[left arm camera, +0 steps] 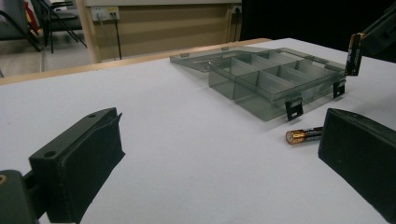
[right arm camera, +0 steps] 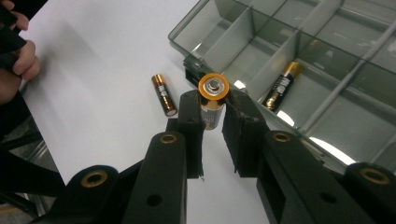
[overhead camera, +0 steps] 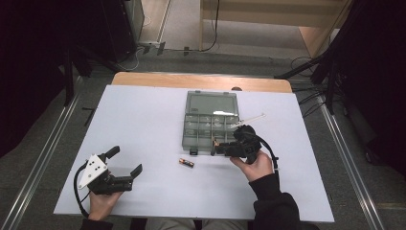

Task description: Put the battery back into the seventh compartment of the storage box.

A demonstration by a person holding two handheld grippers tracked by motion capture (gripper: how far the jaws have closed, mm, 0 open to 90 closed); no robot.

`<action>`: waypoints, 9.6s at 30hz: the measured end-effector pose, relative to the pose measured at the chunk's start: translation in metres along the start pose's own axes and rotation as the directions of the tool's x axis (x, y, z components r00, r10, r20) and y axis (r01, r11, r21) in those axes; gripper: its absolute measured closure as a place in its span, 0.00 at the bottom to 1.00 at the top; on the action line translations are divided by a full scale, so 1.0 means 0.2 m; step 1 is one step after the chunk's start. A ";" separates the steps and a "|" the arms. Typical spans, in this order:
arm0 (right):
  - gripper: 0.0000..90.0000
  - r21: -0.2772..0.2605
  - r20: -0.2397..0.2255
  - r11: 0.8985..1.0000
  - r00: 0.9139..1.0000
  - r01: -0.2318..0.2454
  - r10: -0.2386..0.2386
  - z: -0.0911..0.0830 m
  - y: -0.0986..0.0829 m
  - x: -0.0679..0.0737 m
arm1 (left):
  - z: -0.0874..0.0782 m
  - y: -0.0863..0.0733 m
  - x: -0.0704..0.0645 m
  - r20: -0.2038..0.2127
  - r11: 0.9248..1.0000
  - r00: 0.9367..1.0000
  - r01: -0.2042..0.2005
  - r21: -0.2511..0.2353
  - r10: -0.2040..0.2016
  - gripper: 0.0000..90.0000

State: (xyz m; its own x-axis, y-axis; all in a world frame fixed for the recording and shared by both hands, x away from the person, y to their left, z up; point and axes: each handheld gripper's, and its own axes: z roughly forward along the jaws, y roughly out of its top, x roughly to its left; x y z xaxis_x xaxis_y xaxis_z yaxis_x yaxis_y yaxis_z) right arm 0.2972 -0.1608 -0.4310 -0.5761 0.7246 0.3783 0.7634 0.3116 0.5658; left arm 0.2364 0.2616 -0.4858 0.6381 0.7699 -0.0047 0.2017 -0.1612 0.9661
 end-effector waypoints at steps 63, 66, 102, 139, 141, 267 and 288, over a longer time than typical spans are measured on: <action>0.00 0.085 -0.036 0.971 0.974 0.225 -0.223 0.21 0.04 0.23 | 0.01 0.00 0.00 0.007 1.000 1.000 -0.010 0.009 0.010 0.00; 0.00 0.114 -0.031 0.951 0.958 0.288 -0.286 0.24 0.03 0.26 | 0.01 0.00 0.00 0.006 1.000 1.000 -0.011 0.012 0.011 0.00; 0.26 0.292 0.063 0.873 0.903 0.391 -0.425 0.51 0.01 0.40 | 0.01 0.00 -0.01 0.010 1.000 1.000 -0.006 0.013 0.006 0.00; 0.86 0.315 0.143 0.864 0.881 0.392 -0.452 0.54 0.01 0.46 | 0.04 -0.01 -0.03 0.038 0.998 0.999 -0.035 0.054 0.033 0.00; 0.86 0.289 0.133 0.882 0.897 0.372 -0.422 0.51 0.02 0.45 | 0.03 -0.01 -0.03 0.037 0.998 0.999 -0.035 0.054 0.033 0.00; 0.01 -0.642 0.253 0.752 0.967 0.150 0.024 -0.34 -0.57 -0.24 | -0.01 0.00 -0.01 -0.007 1.000 1.000 0.006 -0.006 -0.006 0.00; 0.01 -0.666 0.292 0.724 0.956 0.182 0.028 -0.40 -0.66 -0.24 | -0.01 0.00 -0.01 -0.012 1.000 1.000 0.003 -0.006 -0.003 0.00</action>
State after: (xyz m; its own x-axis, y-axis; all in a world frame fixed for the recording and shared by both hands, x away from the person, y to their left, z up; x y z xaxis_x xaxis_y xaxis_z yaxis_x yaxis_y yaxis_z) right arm 0.2012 -0.2859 -0.4651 -0.4440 0.8809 0.1641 0.2533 -0.0523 0.9660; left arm 0.2334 0.2604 -0.4858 0.6285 0.7778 -0.0046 0.1992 -0.1552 0.9676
